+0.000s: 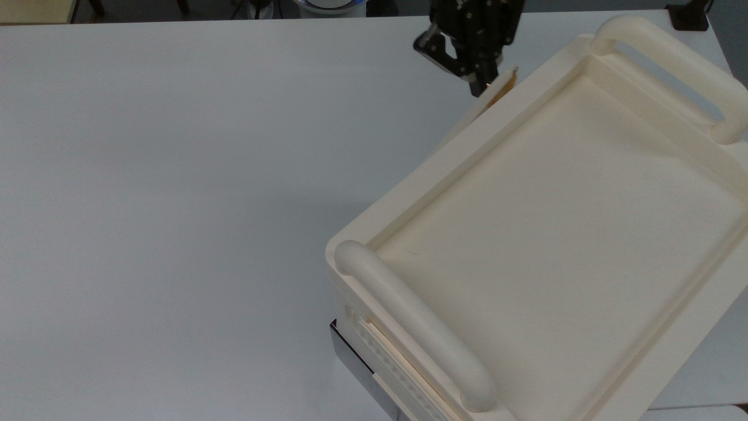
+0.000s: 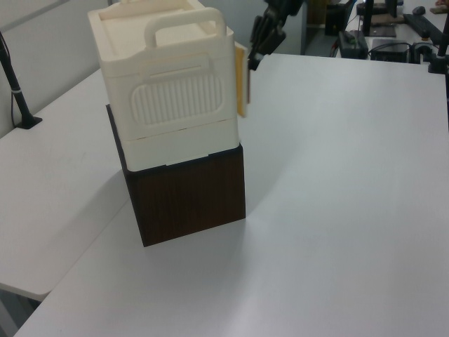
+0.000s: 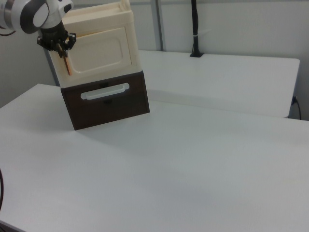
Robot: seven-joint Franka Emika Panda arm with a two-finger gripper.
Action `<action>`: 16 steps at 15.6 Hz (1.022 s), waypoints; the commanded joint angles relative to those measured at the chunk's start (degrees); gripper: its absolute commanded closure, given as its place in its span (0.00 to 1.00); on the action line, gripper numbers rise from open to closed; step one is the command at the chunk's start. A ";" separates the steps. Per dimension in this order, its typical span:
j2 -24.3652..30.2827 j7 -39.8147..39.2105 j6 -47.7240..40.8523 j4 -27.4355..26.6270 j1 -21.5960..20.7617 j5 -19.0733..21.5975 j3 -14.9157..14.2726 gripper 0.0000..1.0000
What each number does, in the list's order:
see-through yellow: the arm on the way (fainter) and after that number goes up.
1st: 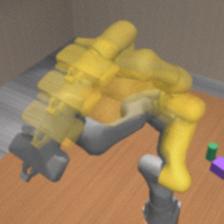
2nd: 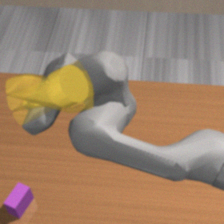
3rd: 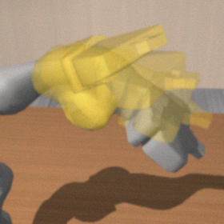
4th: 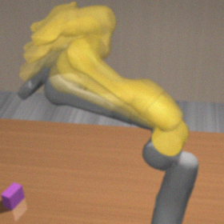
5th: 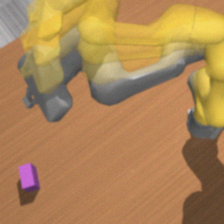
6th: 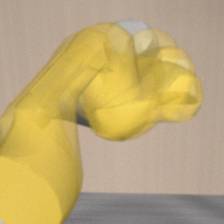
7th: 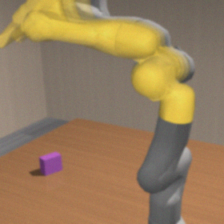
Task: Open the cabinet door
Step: 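Hook the door edge and swing the cream door outward on its hinge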
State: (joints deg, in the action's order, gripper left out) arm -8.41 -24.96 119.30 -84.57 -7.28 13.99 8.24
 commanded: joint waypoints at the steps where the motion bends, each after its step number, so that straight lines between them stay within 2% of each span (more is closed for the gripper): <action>1: 3.05 0.53 -4.24 -2.36 3.49 -0.10 -0.77 0.93; 6: 4.63 -0.26 -9.08 -2.88 7.97 -0.10 -0.86 0.90; 8: 4.98 -0.70 -11.27 -2.88 10.34 -0.10 -0.94 0.81; 10: 5.51 -1.66 -14.61 -2.80 13.15 -0.19 -1.12 0.61; 11: 5.95 -2.54 -16.11 -2.71 14.73 -0.19 -1.47 0.24; 12: 6.12 -3.33 -17.08 -2.71 16.23 -0.19 -1.91 0.00; 16: 5.95 -3.16 -17.26 -2.36 21.06 -0.10 -3.75 0.00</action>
State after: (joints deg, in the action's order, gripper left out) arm -3.47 -27.51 103.04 -86.28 11.15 13.87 5.75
